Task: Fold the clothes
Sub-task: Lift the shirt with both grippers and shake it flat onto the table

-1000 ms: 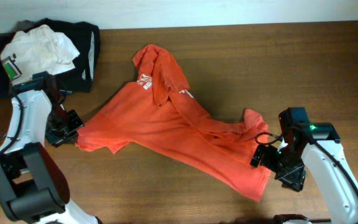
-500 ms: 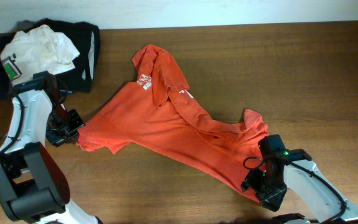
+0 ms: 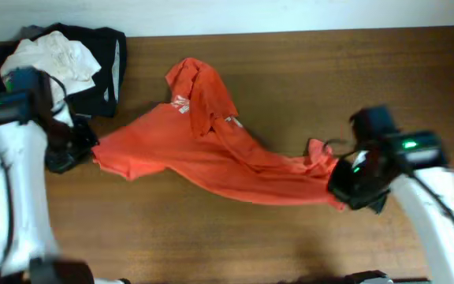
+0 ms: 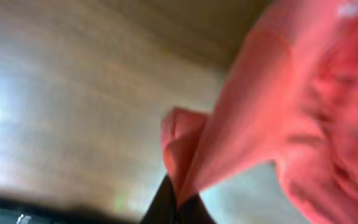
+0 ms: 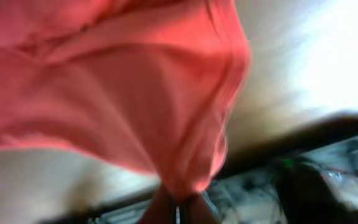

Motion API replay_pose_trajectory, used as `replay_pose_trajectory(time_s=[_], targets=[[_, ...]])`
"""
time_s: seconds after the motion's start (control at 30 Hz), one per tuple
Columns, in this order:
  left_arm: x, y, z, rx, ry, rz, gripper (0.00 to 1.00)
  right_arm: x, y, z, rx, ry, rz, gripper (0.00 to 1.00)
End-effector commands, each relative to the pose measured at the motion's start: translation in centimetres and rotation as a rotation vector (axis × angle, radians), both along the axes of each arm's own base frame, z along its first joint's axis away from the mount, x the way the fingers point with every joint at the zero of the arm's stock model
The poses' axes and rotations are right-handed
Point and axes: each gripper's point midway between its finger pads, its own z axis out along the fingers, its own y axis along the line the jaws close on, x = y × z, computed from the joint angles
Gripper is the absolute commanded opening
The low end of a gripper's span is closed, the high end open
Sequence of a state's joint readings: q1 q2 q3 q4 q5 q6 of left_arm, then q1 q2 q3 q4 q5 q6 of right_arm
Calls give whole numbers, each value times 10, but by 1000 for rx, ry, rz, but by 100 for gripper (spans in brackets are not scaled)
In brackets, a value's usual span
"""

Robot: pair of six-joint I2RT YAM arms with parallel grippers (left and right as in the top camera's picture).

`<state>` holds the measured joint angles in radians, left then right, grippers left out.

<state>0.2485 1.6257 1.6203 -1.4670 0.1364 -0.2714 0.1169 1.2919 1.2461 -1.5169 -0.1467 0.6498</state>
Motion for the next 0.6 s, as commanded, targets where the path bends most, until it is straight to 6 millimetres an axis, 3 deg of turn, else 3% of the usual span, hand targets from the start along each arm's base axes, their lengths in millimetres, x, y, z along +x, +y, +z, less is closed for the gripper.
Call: replay_pose_trajectory(time_s=[0.0, 0.03, 0.07, 0.13, 0.2, 0.27, 0.3, 0.33, 0.43, 0.47, 0.5, 0.53, 0.57], targets=[[-21, -21, 158, 68, -430, -64, 0, 23, -4, 146, -21, -420, 108, 4], [-32, -25, 192, 79, -529, -70, 0, 23, 4, 192, 22, -592, 164, 4], [-49, -30, 247, 124, -712, -76, 1, 15, 8, 241, 58, -766, 172, 4], [-80, -37, 306, 183, -934, -81, 0, -2, 12, 291, 95, -948, 185, 4], [-113, -44, 336, 196, -1065, -51, 0, -14, 10, 316, 96, -1048, 184, 4], [-110, -43, 333, 184, -1051, -37, 0, -1, -3, 312, 21, -1032, 142, 4], [-98, -41, 326, 172, -1016, -38, 1, 16, -11, 306, -36, -1000, 115, 4], [-67, -36, 305, 142, -921, -45, 1, 37, -13, 299, -61, -967, 106, 4], [64, -14, 234, 78, -721, -109, 0, 161, 6, 258, -69, -886, 184, 4], [101, -11, 222, 54, -736, -123, 1, 198, 16, 245, -33, -886, 217, 4], [132, -6, 209, 39, -746, -123, 0, 221, 27, 235, 69, -882, 241, 4], [157, -5, 198, 7, -756, -121, 0, 242, 28, 236, 210, -905, 251, 4], [169, -7, 206, -14, -809, -129, 1, 251, 4, 256, 274, -970, 210, 4]])
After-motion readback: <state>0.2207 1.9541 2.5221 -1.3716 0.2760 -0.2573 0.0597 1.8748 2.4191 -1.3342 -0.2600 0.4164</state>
